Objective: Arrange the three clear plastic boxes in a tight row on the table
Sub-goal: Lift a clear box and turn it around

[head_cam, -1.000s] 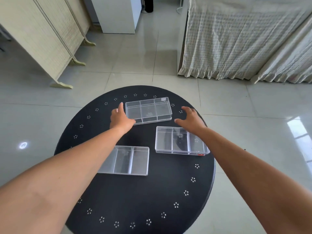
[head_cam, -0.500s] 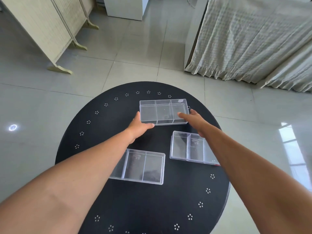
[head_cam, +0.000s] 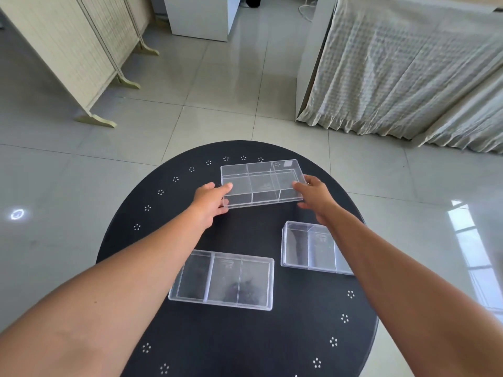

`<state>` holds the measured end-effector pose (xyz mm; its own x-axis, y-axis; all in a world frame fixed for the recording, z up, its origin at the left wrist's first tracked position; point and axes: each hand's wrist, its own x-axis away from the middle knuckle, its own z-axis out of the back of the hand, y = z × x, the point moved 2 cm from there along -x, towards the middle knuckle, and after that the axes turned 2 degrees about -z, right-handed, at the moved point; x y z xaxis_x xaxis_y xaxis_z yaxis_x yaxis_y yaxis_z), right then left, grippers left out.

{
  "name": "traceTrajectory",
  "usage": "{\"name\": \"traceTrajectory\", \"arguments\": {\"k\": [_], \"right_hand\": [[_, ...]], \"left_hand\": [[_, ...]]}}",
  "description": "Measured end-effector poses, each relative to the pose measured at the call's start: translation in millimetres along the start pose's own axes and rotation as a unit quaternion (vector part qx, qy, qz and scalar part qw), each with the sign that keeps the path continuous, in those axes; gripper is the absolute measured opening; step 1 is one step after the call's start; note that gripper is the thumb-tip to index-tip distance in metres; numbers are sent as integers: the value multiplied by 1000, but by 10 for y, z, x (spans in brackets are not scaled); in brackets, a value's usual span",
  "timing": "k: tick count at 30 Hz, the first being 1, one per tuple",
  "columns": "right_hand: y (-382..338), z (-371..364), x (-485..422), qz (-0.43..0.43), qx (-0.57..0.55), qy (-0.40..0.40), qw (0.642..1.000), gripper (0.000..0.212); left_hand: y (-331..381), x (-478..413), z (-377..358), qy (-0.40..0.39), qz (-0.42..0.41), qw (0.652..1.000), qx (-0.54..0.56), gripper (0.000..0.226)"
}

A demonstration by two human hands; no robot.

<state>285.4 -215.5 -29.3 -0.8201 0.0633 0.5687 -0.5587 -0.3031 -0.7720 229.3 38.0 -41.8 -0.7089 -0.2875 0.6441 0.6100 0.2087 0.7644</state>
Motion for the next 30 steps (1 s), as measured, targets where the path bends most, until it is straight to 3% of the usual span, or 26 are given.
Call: {"name": "traceTrajectory", "arguments": {"k": [2,7,10,13,16,18,20,24,27,30], "right_hand": [[-10,26,-3,6,-17,-8,1000,47],[-89,41,-35,9,-74,-30,997,38],[-168,6,22,-6,-127,-51,991,26],[-232,22,50,-45,-209,-75,974,58],[-262,46,-3,-99,-295,-104,945,95],[-298,42,-7,-119,-299,-119,939,99],[-348,22,43,-132,-283,-147,938,83],[-436,-4,208,-140,-257,-173,940,30],[-459,-20,222,-119,-252,-146,949,19],[-408,-33,162,-107,-268,-100,952,10]], "left_hand": [[60,7,80,-26,25,999,21,82],[220,83,169,-114,27,993,12,22],[352,111,172,-145,-12,989,-16,39],[459,151,170,-143,-67,985,-66,66],[509,175,186,-123,-133,978,-101,68],[519,185,196,-105,-182,969,-130,67],[527,194,217,-84,-227,959,-145,67],[538,229,264,-40,-286,940,-184,69],[542,235,284,-55,-252,953,-158,73],[538,254,320,-130,-167,974,-76,78]]}}
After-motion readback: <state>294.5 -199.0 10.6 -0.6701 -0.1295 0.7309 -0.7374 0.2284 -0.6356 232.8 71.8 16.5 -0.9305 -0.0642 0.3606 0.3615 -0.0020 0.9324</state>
